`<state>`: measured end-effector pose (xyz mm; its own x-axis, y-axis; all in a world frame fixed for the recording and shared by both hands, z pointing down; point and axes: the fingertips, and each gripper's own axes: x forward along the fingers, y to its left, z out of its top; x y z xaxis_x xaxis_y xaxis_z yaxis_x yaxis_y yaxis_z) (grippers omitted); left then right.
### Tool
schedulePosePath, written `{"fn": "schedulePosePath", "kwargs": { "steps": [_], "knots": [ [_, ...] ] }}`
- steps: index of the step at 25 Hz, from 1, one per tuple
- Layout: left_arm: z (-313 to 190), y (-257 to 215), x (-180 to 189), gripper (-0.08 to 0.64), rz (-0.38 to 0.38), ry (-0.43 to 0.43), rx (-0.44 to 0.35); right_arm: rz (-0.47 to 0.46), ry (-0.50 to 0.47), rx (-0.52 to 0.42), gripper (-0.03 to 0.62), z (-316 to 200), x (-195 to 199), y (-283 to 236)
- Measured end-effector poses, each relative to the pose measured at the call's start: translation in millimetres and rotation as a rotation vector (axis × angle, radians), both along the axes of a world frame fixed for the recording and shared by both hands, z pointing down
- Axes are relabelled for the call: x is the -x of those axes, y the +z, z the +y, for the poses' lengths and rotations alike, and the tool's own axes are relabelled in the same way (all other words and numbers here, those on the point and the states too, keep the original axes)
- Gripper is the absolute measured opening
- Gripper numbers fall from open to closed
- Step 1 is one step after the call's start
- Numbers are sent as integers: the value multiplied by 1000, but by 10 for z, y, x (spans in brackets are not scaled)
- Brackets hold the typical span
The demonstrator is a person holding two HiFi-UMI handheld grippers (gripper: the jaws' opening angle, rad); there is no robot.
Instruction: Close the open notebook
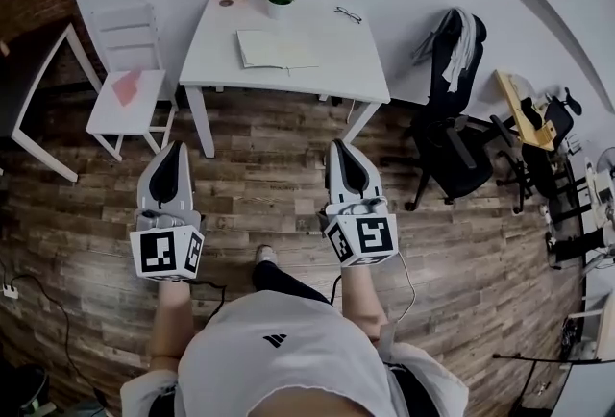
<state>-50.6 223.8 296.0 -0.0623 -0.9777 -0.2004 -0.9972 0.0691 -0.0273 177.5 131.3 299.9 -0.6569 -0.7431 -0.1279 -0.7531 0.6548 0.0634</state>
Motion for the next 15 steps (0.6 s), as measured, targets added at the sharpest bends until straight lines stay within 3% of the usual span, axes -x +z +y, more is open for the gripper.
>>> {"fn": "schedulePosePath", "kwargs": {
  "steps": [15],
  "knots": [
    [-1283,-78,69,9,-5,-51,-11,-16,-69,17,-6,-1380,179,13]
  ]
}}
